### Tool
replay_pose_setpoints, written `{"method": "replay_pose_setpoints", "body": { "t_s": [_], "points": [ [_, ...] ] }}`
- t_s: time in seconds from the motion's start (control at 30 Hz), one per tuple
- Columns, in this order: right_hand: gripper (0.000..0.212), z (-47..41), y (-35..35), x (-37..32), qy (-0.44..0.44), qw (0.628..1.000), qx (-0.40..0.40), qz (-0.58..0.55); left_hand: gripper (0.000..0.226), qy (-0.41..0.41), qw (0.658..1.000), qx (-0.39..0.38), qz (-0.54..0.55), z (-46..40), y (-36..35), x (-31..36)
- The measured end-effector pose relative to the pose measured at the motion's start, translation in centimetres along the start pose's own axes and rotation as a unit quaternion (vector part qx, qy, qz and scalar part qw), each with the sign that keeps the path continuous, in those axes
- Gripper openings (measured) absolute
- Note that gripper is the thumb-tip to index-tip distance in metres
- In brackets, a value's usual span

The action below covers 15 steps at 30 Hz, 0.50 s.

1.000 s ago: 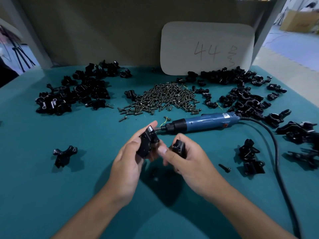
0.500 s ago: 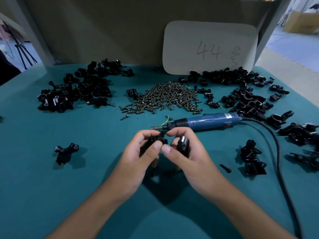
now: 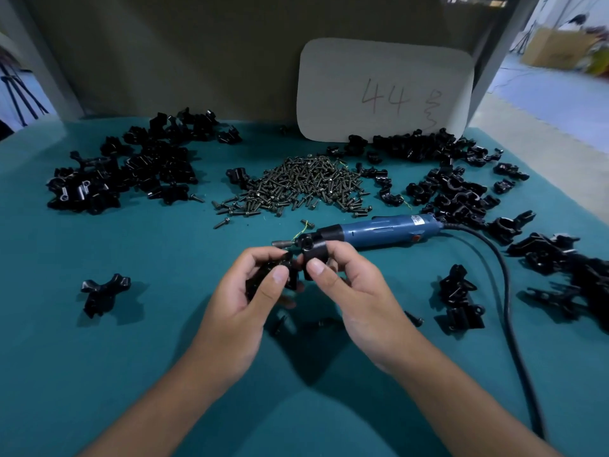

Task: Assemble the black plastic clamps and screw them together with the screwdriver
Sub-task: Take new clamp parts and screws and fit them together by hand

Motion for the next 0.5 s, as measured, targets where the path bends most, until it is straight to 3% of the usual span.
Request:
{"method": "replay_pose_setpoints", "body": {
  "t_s": [0.1,0.27,0.4,0.5],
  "points": [
    [0.015,-0.1,0.3,0.0,-0.013,0.998,0.014,-0.056,0.027,-0.004,1.000,0.010,-0.025,-0.1,0.3,0.1],
    [0.050,-0.2,0.3,0.7,-0.062,0.977,0.000,-0.203,0.025,-0.007,1.000,0.012,-0.019,0.0,0.2,0.6],
    [0.028,-0.2,0.1,0.9,-0.082,0.976,0.001,-0.201,0.026,-0.011,0.999,-0.002,-0.037,0.3,-0.4,0.9],
    [0.025,0.0,-0.3,1.3,-0.095,0.972,-0.011,-0.213,0.032,-0.024,0.998,-0.003,-0.060,0.4,-0.5,1.1]
  ]
}}
Point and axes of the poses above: each hand's wrist, its own z-axis away from the middle knuckle, its own y-axis out of the back of the hand, x = y × z, the point moved 10 cm from there along -z, towards the middle knuckle, and after that the axes turned 2 degrees about z, right-handed, at the moved point
